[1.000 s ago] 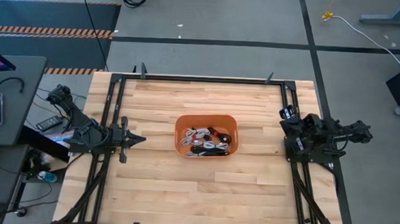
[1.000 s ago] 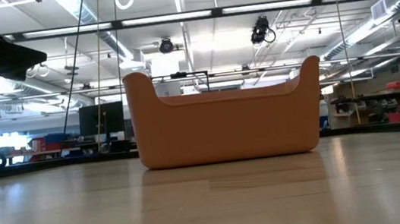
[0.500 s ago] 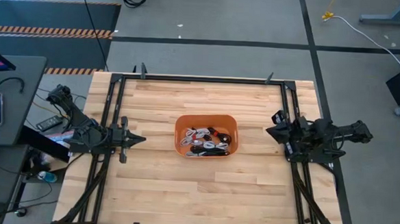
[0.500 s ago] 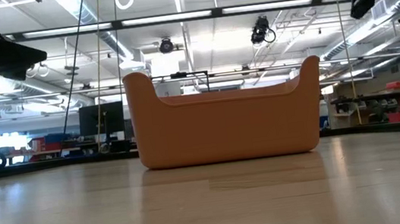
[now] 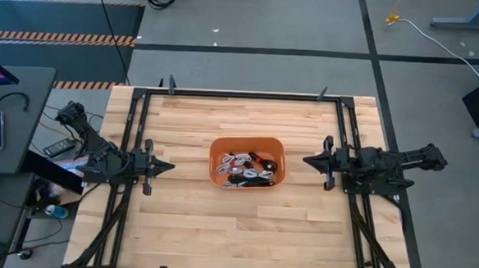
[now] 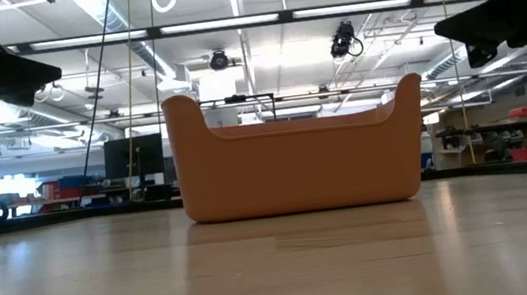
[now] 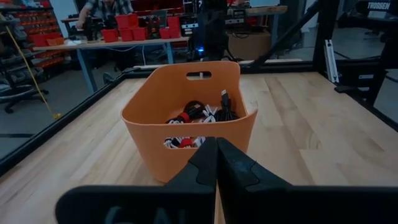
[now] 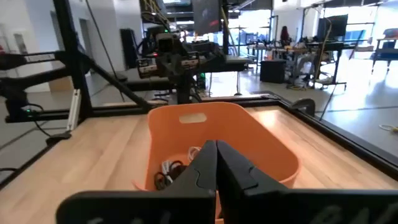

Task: Pick and place USB-C Cables
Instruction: Return to Home Position

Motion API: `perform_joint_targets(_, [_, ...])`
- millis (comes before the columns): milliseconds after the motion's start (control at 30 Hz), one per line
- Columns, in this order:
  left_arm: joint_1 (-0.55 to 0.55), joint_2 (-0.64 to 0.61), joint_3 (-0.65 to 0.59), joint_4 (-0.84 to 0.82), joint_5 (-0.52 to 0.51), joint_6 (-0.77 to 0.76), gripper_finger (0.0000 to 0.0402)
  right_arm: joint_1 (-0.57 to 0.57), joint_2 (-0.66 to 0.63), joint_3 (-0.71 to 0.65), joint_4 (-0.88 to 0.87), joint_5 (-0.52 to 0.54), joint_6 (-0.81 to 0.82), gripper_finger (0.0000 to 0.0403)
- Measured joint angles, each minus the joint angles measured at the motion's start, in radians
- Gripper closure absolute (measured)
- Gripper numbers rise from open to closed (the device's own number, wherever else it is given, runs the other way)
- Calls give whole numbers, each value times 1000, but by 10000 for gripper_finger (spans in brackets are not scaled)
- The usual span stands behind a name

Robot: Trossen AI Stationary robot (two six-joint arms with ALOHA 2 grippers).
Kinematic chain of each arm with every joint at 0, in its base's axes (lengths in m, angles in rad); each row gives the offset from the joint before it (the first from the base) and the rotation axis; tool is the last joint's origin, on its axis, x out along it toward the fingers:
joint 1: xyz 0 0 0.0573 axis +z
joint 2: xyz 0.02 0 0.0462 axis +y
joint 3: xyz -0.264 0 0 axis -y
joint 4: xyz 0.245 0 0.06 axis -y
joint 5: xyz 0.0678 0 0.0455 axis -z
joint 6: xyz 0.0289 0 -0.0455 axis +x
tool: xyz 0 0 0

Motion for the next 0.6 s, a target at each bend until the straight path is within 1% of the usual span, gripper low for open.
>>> perform_joint_targets(133, [0, 0, 0, -1, 3, -7, 395, 0, 0, 0, 0, 18, -6, 398])
perform_joint_targets(367, [0, 0, 0, -5, 0, 44, 395, 0, 0, 0, 0, 21, -12, 398])
perform_joint_targets(467, [0, 0, 0, -7, -1, 89, 395, 0, 0, 0, 0, 21, -30, 397])
perform_joint_targets(600, [0, 0, 0, 0, -13, 185, 395, 0, 0, 0, 0, 21, -29, 391])
